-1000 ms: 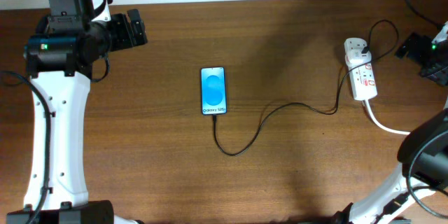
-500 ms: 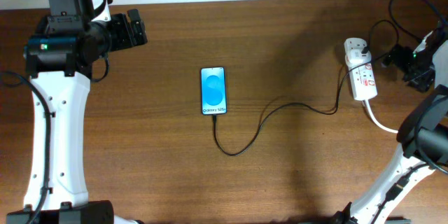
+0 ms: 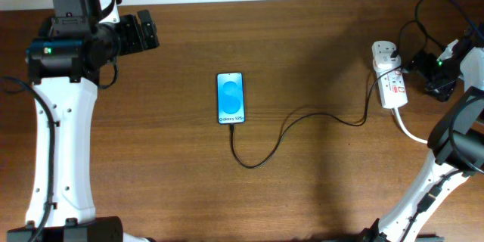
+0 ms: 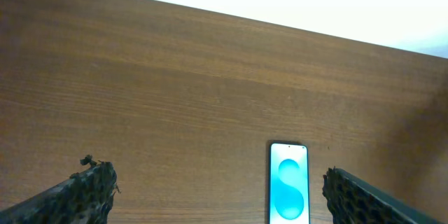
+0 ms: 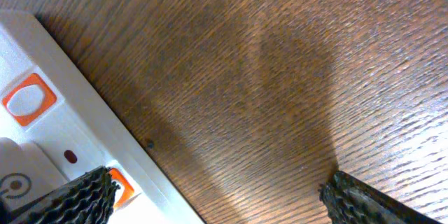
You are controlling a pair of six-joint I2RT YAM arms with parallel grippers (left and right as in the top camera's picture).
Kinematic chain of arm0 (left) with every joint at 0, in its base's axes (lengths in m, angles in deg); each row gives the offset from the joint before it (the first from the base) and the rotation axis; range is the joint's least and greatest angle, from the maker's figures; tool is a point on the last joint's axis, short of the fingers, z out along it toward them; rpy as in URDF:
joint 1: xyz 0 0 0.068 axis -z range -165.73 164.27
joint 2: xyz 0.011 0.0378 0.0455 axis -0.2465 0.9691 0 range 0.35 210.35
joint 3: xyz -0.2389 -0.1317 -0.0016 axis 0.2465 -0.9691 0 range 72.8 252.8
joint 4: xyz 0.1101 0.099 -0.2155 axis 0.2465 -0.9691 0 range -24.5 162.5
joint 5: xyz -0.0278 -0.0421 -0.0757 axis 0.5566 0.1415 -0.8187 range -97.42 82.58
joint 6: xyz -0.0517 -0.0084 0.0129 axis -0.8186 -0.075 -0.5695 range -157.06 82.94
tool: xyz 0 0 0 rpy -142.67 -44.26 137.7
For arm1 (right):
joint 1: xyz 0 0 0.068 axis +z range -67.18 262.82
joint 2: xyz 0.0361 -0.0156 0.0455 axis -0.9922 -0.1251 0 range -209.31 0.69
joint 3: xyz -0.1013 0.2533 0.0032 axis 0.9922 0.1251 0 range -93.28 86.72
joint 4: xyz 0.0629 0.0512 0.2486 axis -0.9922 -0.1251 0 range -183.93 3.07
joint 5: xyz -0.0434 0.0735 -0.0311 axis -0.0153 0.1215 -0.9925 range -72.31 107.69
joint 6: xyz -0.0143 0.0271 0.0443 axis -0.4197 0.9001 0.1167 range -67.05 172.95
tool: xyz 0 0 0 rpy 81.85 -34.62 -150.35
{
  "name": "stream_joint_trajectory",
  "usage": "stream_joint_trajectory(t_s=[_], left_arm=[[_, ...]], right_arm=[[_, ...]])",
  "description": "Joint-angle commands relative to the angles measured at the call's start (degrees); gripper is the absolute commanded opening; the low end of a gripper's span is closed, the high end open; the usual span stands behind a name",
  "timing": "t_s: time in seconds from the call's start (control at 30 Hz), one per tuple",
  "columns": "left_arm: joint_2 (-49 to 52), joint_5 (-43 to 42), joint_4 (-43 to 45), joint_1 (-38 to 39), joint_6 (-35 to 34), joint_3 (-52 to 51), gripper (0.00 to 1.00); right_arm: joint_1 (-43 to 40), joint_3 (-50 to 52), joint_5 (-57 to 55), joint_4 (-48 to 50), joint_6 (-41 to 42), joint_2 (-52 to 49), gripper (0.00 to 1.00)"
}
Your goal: Plug charger to phone and switch on socket
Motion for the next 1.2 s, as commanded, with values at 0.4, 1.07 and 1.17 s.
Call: stream_joint_trajectory(t_s=[0.4, 1.07, 1.17], left_arm=[[0.2, 0.8, -0.1, -0.1, 0.7, -0.2, 0.99], [0.2, 0.8, -0.1, -0.2, 0.7, -0.2, 0.99], [0.2, 0.8, -0.1, -0.2, 0.7, -0.2, 1.0]], right_arm=[[1.3, 0.9, 2.8, -2.7, 0.4, -1.7, 0.98], [0.1, 0.9, -1.5, -13.2, 0.4, 10.0, 0.98], [-1.8, 0.9, -1.5, -17.9, 0.4, 15.2, 0.98]])
